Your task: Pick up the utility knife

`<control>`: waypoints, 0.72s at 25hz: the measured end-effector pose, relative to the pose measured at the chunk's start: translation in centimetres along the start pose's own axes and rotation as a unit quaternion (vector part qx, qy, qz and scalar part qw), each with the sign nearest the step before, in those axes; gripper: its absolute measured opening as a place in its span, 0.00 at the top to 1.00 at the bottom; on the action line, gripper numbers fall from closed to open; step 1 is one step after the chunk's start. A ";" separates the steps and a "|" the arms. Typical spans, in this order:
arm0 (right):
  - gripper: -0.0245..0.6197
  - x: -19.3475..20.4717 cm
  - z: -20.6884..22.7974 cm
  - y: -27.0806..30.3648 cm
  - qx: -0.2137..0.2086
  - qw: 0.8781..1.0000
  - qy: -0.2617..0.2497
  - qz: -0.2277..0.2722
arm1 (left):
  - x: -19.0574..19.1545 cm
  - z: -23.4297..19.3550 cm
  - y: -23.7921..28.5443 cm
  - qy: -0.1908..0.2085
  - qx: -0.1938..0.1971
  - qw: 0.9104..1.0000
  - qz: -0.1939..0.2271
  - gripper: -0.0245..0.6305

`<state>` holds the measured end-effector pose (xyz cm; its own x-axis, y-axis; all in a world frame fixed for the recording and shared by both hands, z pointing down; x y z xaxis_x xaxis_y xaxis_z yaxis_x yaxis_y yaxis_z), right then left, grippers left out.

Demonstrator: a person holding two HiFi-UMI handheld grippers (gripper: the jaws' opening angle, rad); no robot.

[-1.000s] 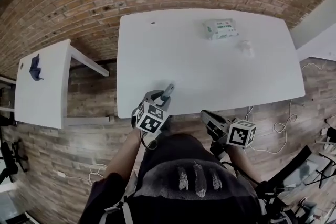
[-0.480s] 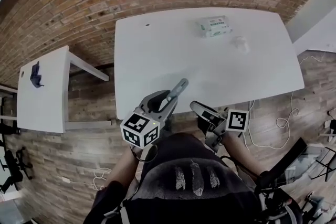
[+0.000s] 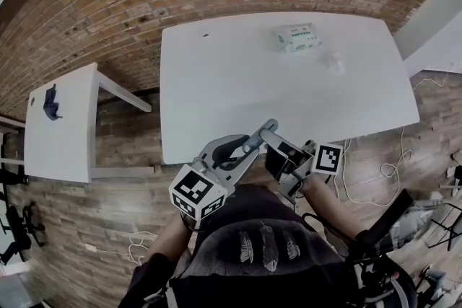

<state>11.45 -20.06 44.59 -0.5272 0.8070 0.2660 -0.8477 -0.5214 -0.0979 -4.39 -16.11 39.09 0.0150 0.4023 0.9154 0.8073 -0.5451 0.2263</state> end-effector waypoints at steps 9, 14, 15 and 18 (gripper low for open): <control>0.85 -0.1 -1.2 -0.3 -0.021 1.000 -0.017 -0.003 | 0.8 0.4 -0.1 0.001 0.019 1.000 -0.007 0.78; 0.85 -0.5 -2.2 -0.1 -0.027 0.999 -0.032 -0.008 | 0.8 0.6 0.2 0.003 0.023 1.000 -0.016 0.77; 0.85 -0.5 -2.4 -0.1 -0.028 0.999 -0.034 -0.011 | 0.8 0.9 0.3 0.027 0.018 0.999 -0.027 0.75; 0.85 -0.3 -2.7 -0.2 -0.029 0.999 -0.037 -0.014 | 0.4 1.6 0.8 0.087 -0.008 0.995 -0.046 0.74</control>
<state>11.60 -19.49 41.90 -0.4994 0.7968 0.3402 -0.8650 -0.4807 -0.1440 -2.78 -15.24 39.16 -0.1629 0.3178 0.9340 0.7908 -0.5241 0.3162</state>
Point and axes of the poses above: the fingertips, and each gripper's own axes: y forward along the fingers, z to its right, x out of its underside, the point moved 8 cm from there along -y, backward along the fingers, and after that the axes turned 3 degrees about -y, right-handed, at the moved point
